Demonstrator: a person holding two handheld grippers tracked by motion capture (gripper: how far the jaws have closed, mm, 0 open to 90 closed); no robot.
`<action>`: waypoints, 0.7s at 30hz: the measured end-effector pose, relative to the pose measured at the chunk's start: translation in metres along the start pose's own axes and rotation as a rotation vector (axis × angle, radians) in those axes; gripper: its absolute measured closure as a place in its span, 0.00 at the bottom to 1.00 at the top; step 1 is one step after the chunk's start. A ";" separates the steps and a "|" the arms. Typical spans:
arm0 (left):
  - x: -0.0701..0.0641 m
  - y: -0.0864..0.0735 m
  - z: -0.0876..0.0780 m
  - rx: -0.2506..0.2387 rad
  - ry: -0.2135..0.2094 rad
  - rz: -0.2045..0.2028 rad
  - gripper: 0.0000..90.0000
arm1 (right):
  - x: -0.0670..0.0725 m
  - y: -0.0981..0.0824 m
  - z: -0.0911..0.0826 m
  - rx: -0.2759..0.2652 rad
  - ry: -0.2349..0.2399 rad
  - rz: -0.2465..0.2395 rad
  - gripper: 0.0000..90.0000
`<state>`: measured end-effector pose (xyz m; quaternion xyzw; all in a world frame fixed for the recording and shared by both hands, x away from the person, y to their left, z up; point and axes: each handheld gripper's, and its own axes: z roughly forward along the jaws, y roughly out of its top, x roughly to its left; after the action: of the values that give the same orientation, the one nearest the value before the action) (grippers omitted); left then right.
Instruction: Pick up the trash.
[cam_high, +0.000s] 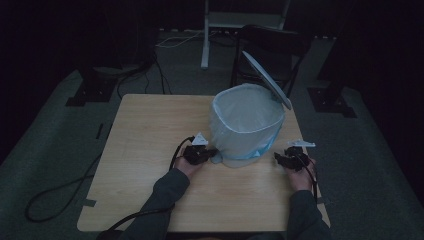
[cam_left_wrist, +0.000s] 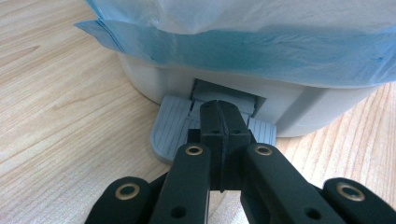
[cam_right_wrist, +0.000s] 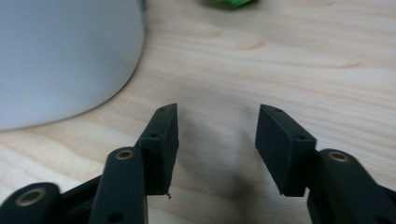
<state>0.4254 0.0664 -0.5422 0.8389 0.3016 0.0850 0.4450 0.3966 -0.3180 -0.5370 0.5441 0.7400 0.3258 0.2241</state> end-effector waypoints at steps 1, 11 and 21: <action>0.000 0.000 0.000 0.000 0.000 0.000 1.00 | -0.001 0.001 -0.002 -0.013 0.005 0.000 0.54; 0.000 0.000 0.000 0.000 -0.001 -0.001 1.00 | -0.003 0.028 -0.010 -0.075 -0.007 -0.016 0.57; 0.000 0.000 0.000 0.000 -0.001 -0.003 1.00 | -0.016 0.061 0.008 -0.117 -0.034 0.021 0.56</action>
<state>0.4256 0.0666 -0.5422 0.8385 0.3027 0.0837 0.4454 0.4469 -0.3190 -0.4986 0.5431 0.7100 0.3618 0.2647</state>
